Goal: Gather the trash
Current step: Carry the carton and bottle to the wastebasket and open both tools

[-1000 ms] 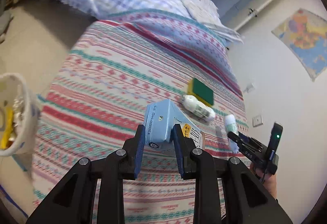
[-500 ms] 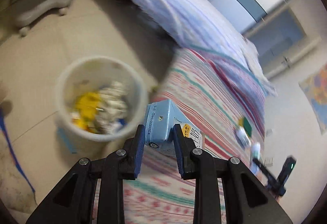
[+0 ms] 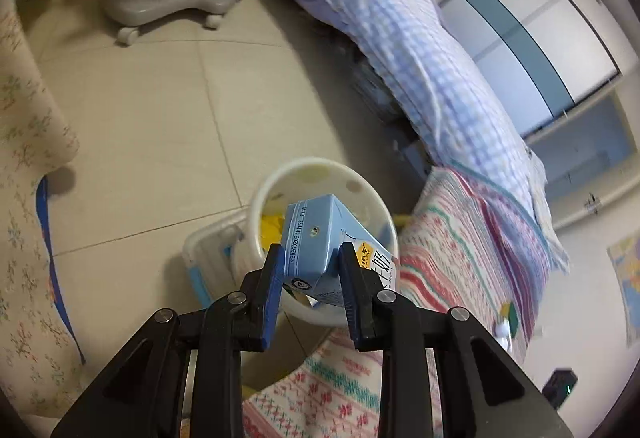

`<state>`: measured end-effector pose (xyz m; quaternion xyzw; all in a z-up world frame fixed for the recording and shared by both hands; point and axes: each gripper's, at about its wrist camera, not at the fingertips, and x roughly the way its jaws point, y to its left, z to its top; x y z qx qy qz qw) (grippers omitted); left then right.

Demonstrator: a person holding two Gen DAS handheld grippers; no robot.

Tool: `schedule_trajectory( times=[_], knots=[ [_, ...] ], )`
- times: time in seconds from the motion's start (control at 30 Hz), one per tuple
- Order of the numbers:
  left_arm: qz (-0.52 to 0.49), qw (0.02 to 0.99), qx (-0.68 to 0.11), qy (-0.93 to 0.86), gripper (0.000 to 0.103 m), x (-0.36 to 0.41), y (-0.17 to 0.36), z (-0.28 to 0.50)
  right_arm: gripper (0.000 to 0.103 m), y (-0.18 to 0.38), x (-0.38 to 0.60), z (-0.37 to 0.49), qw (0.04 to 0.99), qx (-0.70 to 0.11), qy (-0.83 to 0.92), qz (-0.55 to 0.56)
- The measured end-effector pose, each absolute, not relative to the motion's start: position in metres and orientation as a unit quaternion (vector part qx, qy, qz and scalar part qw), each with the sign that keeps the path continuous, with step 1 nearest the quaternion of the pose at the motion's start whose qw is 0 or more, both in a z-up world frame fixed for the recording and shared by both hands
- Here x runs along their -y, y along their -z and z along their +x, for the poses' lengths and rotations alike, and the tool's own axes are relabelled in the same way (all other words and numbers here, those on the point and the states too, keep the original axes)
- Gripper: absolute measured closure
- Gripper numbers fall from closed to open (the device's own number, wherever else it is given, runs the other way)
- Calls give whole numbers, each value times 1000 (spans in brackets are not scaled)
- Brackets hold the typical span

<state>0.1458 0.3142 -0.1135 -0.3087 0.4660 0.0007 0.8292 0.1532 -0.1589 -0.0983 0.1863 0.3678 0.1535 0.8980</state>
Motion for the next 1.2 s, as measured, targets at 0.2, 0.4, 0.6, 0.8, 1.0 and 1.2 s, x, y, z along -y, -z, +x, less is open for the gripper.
schedule_trajectory(
  times=[0.2, 0.4, 0.6, 0.8, 1.0, 1.2],
  knots=[
    [-364, 811, -457, -43, 74, -308, 139, 163, 63, 79, 108, 164, 899, -361, -188, 164],
    [-445, 786, -423, -75, 74, -305, 166, 176, 63, 72, 71, 176, 897, -360, -212, 146],
    [-459, 780, -419, -76, 73, -291, 189, 195, 63, 67, 53, 187, 893, -360, -230, 142],
    [-428, 800, -414, -76, 51, -293, 187, 189, 63, 59, 31, 208, 884, -362, -256, 151],
    [-402, 824, -391, -79, 47, -313, 165, 167, 63, 57, -6, 228, 871, -375, -290, 131],
    [-392, 828, -392, -81, 47, -326, 153, 148, 62, 64, -38, 257, 850, -412, -280, 169]
  ],
)
